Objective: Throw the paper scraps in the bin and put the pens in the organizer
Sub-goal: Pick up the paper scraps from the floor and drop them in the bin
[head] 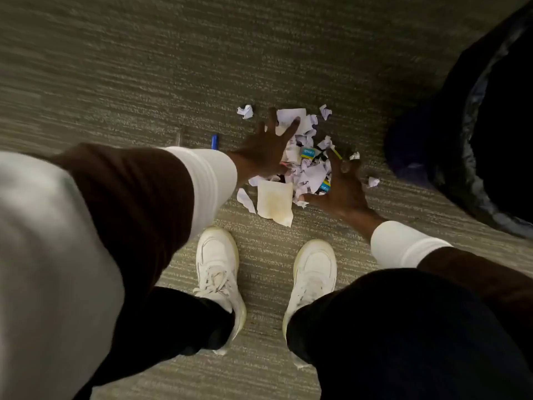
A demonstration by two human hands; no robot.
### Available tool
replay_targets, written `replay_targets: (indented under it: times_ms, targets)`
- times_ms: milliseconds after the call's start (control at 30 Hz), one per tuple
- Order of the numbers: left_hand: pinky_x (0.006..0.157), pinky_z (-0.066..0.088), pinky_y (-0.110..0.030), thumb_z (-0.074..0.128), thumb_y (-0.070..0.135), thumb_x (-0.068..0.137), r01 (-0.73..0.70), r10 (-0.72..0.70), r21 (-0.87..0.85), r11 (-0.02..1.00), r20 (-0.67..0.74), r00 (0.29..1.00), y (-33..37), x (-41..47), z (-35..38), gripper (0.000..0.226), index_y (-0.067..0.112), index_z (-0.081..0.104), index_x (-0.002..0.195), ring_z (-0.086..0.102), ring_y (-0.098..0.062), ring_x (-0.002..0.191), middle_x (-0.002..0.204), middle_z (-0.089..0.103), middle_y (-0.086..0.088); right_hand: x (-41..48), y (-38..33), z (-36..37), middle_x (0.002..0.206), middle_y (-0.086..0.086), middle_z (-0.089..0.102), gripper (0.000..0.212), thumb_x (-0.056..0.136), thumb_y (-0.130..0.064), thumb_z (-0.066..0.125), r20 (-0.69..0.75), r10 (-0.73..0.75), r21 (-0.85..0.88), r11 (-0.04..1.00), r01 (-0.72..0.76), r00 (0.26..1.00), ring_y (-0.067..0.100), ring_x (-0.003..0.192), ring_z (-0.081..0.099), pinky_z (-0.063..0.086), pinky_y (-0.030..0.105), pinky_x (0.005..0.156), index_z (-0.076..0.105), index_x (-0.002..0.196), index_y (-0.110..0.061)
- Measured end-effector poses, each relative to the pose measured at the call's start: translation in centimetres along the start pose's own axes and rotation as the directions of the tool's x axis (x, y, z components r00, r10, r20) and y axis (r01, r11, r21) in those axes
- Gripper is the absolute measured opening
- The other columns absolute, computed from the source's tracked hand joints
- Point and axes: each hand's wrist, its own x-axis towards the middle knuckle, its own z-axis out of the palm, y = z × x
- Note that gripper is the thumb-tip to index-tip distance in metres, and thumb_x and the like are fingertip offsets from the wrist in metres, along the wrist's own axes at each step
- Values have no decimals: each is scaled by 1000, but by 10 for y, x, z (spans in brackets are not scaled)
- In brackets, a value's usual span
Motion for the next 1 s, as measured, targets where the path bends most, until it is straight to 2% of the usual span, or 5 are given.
replay_targets:
  times_ms: [167,300,700,933,1000]
  targets:
    - [120,37,-64,79,48,89,-34,34,40,999,2,999,4,14,17,100,37,17,167,13,-61,156,172,-1,-31,19,-8,22,172,21,11,124,71,-64,86,-34,-72,-70,995,70,997,46,155,25,35,55,123,12,165,-30]
    - [99,55,-59,79,19,83,-87,89,27,996,-102,991,3,18,13,73,22,47,149,41,-53,138,152,36,-29,30,-14,31,163,28,22,108,75,-53,87,-113,-64,-103,993,52,992,51,134,51,50,54,109,24,159,-29]
    - [92,47,-41,72,16,93,10,-78,-254,967,-258,963,-1,-16,-31,33,7,66,125,60,-45,121,131,59,-25,32,-28,-3,106,15,75,15,79,-11,79,-313,-12,25,999,21,950,38,105,67,51,39,87,76,94,-13]
    - [87,50,-38,69,20,94,111,-231,-391,914,-277,933,25,-80,-81,39,15,66,132,64,-41,112,130,60,-21,-37,-45,-54,102,10,73,15,76,-8,78,-385,-2,74,997,32,923,30,90,71,48,24,77,76,89,-16]
    - [80,44,-32,72,19,90,128,-286,-469,874,-284,915,44,-101,-96,42,15,66,132,66,-41,109,126,62,-20,-63,-55,-75,103,9,72,17,76,-5,75,-391,28,162,986,39,920,31,89,72,59,37,81,76,91,-14]
